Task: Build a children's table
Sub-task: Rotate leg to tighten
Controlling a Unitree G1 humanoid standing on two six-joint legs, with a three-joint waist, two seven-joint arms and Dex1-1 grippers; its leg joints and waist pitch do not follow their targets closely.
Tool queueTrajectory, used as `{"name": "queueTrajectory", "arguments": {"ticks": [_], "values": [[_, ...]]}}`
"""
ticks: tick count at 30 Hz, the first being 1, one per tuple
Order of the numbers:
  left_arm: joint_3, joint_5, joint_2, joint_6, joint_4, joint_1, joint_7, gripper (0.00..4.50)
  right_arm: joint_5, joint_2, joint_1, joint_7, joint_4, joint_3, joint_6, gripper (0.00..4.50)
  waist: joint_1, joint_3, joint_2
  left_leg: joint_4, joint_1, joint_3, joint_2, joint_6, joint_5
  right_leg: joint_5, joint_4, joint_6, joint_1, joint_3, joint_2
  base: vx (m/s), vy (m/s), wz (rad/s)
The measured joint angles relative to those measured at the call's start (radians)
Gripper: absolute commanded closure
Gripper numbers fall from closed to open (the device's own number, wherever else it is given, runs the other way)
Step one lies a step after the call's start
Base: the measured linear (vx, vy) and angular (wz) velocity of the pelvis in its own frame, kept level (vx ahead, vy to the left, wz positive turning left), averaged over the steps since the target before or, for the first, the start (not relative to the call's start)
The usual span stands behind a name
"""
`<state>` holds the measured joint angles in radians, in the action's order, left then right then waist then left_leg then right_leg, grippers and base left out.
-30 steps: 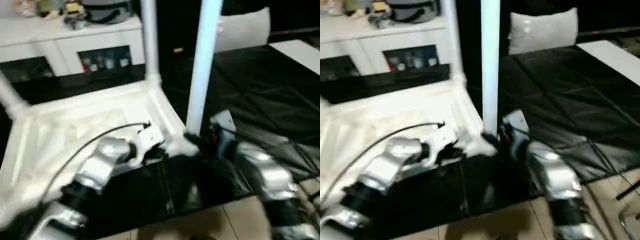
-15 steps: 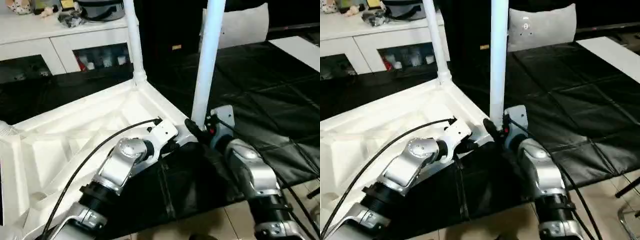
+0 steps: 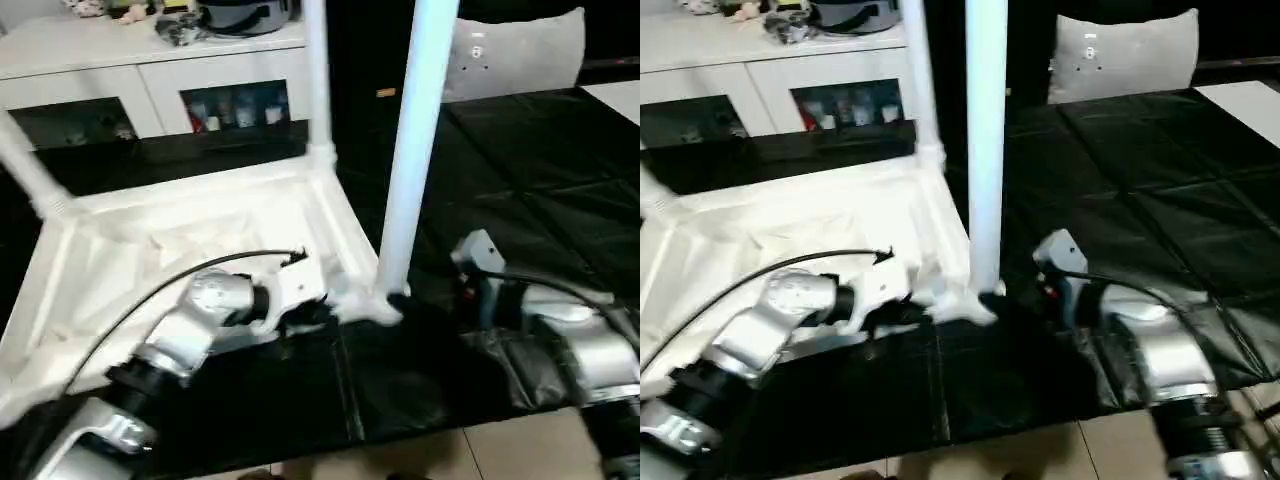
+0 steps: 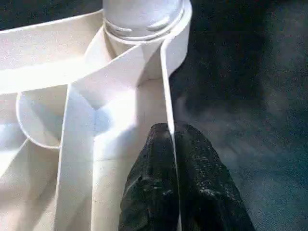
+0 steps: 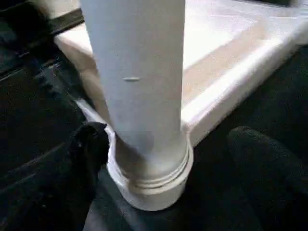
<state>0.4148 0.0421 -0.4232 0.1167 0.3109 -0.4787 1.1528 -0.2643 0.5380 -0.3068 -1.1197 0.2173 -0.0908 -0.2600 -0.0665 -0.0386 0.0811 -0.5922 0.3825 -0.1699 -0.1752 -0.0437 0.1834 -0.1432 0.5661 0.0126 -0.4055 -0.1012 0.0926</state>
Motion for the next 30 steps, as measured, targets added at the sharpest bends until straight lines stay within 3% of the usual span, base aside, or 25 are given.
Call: {"name": "queueTrajectory", "arguments": {"ticks": [3, 6, 7, 22, 30], "values": [[0.018, -0.01, -0.027, -0.039, 0.0, -0.002, 0.075, 4.5, -0.018, 0.029, 0.001, -0.101, -0.015, -0.023, 0.006, 0.47, -0.019, 0.0, 0.0, -0.003, -0.001, 0.0, 0.0, 0.0, 0.0, -0.001, 0.005, -0.001, 0.0, 0.001, 0.0, 0.0, 0.0, 0.0], [0.036, -0.009, -0.04, -0.067, -0.001, -0.005, 0.117, 4.5, -0.022, 0.033, 0.006, -0.16, -0.04, -0.051, 0.027, 0.65, -0.028, -0.001, -0.001, -0.005, -0.002, -0.001, 0.0, 0.0, 0.0, -0.005, 0.01, -0.007, 0.0, 0.002, 0.002, 0.0, 0.0, 0.0], [0.041, -0.009, -0.042, -0.075, -0.001, -0.006, 0.13, 4.5, -0.028, 0.033, 0.011, -0.175, -0.051, -0.058, 0.027, 0.91, -0.029, -0.001, -0.002, -0.006, -0.004, -0.001, 0.0, 0.0, 0.0, -0.005, 0.01, -0.008, 0.001, 0.002, 0.002, 0.0, 0.0, 0.0], [0.067, -0.025, -0.044, -0.108, -0.001, -0.006, 0.195, 4.5, -0.092, 0.046, 0.034, -0.269, -0.092, -0.105, -0.055, 2.1, -0.025, -0.001, -0.004, -0.006, -0.01, -0.003, 0.0, 0.0, 0.0, -0.006, 0.01, -0.009, 0.006, 0.006, 0.002, 0.0, 0.0, 0.0], [0.043, -0.027, -0.036, -0.055, -0.002, -0.005, 0.169, 4.5, -0.097, -0.005, 0.039, -0.181, -0.106, -0.079, -0.107, 2.42, -0.018, -0.001, -0.004, -0.006, -0.012, -0.003, 0.0, -0.001, 0.0, -0.006, 0.011, -0.009, 0.006, 0.006, 0.001, 0.0, 0.0, 0.0]]}}
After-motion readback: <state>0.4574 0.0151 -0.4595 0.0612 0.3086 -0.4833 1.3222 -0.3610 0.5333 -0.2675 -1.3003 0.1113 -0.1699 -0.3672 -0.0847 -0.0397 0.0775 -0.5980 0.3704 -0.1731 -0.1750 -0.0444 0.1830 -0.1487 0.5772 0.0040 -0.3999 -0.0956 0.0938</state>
